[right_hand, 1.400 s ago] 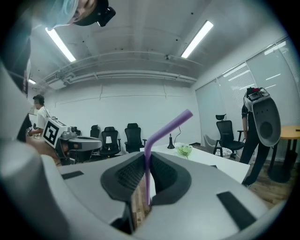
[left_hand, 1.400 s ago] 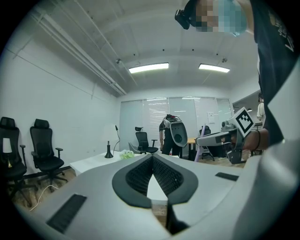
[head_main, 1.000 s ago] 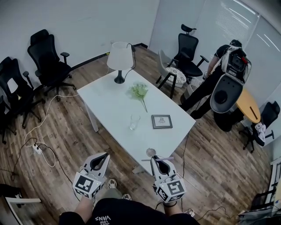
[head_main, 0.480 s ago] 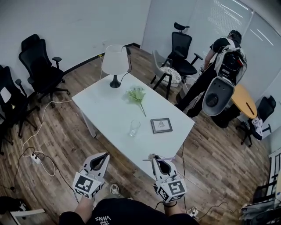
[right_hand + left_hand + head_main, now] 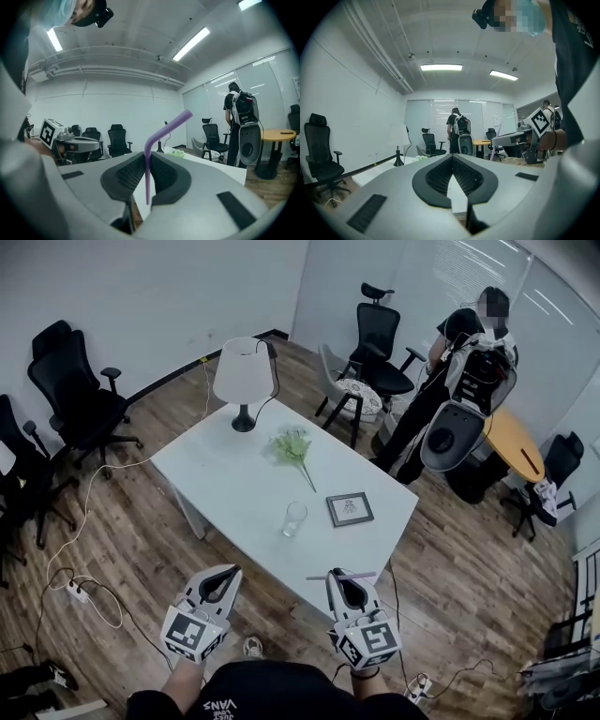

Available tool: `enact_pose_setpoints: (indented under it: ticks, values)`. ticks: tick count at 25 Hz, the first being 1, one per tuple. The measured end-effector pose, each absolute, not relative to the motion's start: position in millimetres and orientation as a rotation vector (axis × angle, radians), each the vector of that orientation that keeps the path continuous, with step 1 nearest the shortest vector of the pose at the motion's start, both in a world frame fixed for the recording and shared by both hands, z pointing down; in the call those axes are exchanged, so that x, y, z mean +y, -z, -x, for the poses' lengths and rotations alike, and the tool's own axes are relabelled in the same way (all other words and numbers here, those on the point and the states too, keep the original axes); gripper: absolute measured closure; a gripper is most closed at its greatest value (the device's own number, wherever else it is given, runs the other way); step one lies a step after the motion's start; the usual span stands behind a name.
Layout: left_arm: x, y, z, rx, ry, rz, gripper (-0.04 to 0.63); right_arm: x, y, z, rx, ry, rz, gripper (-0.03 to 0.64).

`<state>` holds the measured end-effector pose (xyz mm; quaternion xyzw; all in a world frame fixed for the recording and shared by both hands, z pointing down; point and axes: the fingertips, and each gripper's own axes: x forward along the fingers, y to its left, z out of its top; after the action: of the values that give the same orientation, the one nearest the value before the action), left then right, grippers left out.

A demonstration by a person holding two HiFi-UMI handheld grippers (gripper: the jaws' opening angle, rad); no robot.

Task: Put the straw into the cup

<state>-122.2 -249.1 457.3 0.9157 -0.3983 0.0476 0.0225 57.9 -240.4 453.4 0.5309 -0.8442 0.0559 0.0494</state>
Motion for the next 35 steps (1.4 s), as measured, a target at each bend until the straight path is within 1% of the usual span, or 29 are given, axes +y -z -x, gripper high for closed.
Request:
enact_pose_setpoints:
  ticks: [10,28,35]
  values:
    - [-268,-463,123,-1.226,-0.156,-2.827,0.584,-257,-455,-54,-2.574,-0.184,-1.613,0.574]
    - [-342,-459,84,-1.334,-0.155,-2.785,0.584,-350,-448,-79,-2.666,-0.154,-1.461,0.572]
    - [-358,-455,82,-1.357,-0.152,-2.775,0.584,-374,-438,-80,-2.688,-0.113,-1.438,0.574]
